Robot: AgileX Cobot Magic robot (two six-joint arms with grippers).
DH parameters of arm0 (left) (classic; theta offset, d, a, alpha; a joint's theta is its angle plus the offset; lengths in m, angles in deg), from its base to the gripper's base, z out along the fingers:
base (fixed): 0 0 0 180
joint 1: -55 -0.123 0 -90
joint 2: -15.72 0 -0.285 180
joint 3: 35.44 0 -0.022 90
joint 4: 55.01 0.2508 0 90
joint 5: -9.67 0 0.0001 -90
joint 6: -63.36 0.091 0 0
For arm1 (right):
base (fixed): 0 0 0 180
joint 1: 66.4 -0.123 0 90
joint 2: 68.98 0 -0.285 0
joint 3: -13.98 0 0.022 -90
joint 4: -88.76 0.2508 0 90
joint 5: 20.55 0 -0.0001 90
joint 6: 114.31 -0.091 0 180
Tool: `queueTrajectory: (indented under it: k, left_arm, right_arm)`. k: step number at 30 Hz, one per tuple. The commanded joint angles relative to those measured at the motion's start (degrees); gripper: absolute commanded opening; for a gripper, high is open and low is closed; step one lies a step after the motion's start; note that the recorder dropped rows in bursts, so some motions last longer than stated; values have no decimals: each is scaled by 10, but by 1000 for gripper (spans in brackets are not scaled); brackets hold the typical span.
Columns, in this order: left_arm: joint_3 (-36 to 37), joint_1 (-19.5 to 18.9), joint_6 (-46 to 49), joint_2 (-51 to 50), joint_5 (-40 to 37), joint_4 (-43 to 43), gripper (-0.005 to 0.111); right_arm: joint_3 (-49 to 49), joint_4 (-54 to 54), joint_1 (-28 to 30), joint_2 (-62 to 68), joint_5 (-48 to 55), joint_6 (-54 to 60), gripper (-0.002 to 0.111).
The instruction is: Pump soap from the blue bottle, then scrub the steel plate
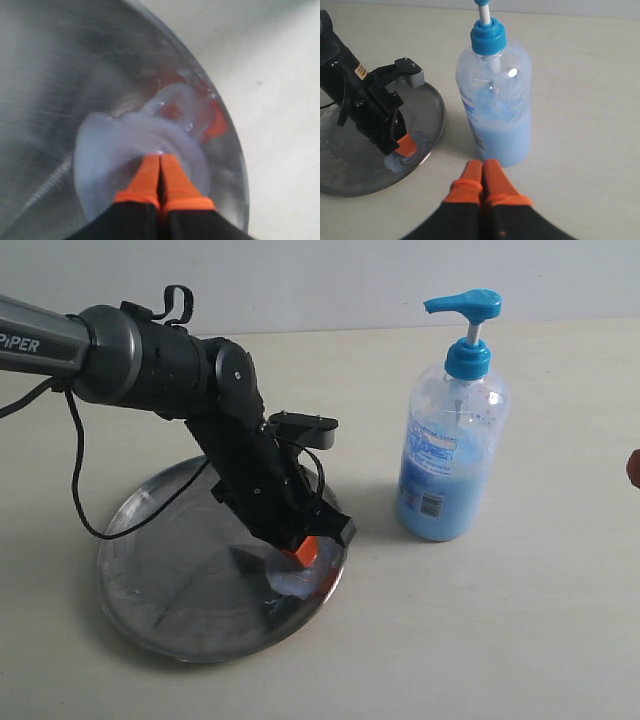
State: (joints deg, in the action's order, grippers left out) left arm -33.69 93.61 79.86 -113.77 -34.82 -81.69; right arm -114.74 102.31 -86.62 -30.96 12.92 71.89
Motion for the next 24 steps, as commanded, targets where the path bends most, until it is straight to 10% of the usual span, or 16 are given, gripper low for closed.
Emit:
queueTrajectory:
  k: [1, 24]
  left_arm:
    - [7, 2, -6, 25, 44, 25, 1]
    - [11, 2, -23, 246, 29, 70, 1]
  right_arm:
    - [-2, -4, 2, -2, -7, 3, 0]
    - [-1, -21, 2, -2, -33, 28, 0]
